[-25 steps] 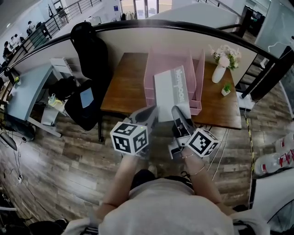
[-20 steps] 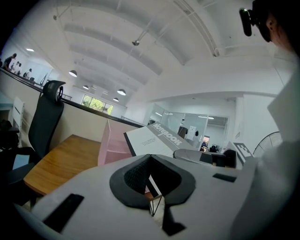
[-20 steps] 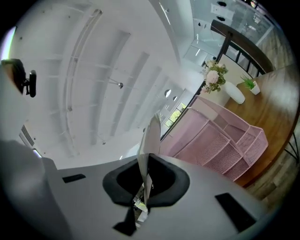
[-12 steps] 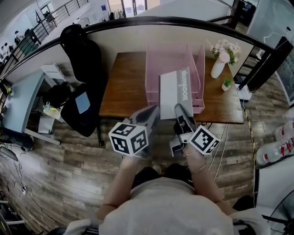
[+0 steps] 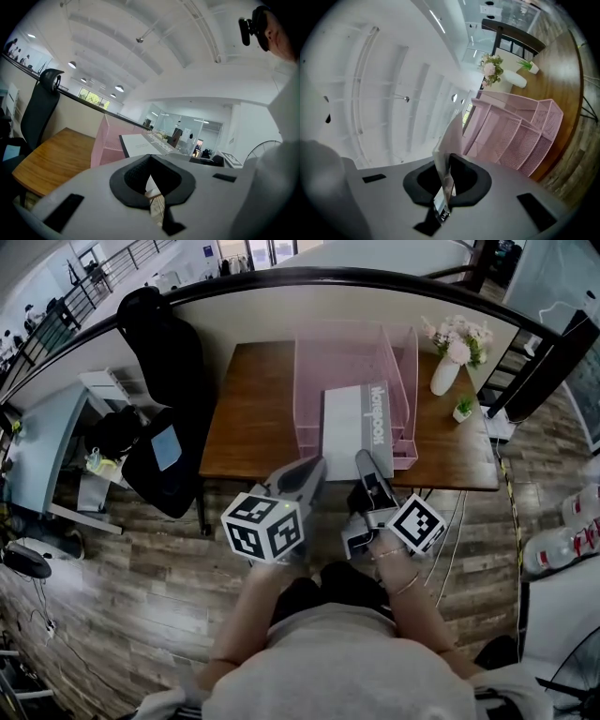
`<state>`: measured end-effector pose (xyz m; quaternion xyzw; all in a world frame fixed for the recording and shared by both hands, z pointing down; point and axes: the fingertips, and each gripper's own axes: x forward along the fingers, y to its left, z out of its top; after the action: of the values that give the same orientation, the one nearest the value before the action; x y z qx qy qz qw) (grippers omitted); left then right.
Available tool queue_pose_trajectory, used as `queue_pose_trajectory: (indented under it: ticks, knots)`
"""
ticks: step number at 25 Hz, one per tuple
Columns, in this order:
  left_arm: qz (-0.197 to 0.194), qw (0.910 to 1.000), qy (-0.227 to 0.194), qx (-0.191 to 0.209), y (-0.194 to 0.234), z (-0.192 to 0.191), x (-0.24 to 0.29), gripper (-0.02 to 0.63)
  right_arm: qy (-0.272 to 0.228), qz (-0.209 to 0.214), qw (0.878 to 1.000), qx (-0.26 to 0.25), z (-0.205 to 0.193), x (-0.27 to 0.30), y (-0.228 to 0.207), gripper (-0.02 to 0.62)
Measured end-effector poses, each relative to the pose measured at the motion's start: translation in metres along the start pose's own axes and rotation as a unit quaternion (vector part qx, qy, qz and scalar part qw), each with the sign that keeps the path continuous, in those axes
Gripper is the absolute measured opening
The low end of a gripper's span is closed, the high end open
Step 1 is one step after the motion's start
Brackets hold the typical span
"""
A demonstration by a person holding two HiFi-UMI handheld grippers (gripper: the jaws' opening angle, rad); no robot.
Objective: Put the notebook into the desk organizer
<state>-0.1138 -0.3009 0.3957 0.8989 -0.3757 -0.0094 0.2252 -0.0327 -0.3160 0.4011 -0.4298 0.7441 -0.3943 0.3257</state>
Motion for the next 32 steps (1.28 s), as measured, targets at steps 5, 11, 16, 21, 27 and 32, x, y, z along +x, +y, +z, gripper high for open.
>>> queue_pose_trajectory:
  ticks: [5, 11, 16, 21, 27, 32]
  knots:
    - [0.013, 0.9999, 0.000, 0.003, 0.004, 0.003, 0.006, 0.009, -0.002, 0.001, 0.999, 0.048, 0.005, 0.006, -0.012, 0.018]
    - [0.027, 0.9996, 0.005, -0.002, 0.009, 0.005, 0.020, 0.011, -0.001, -0.006, 0.992, 0.126, 0.010, 0.017, -0.029, 0.025]
    - [0.033, 0.9994, 0.008, -0.005, 0.012, 0.006, 0.029, 0.009, 0.001, -0.007, 0.988, 0.154, 0.015, 0.028, -0.037, 0.025]
    - [0.042, 0.9991, 0.007, -0.003, 0.015, 0.011, 0.035, 0.009, 0.010, -0.007, 0.986, 0.168, 0.018, 0.038, -0.044, 0.025]
    - [0.046, 0.9989, 0.006, -0.003, 0.016, 0.012, 0.038, 0.009, 0.021, -0.004, 0.984, 0.174, 0.016, 0.042, -0.048, 0.059]
    - [0.045, 0.9989, 0.011, -0.003, 0.013, 0.007, 0.039, 0.011, 0.031, 0.015, 0.986, 0.162, 0.018, 0.043, -0.039, 0.142]
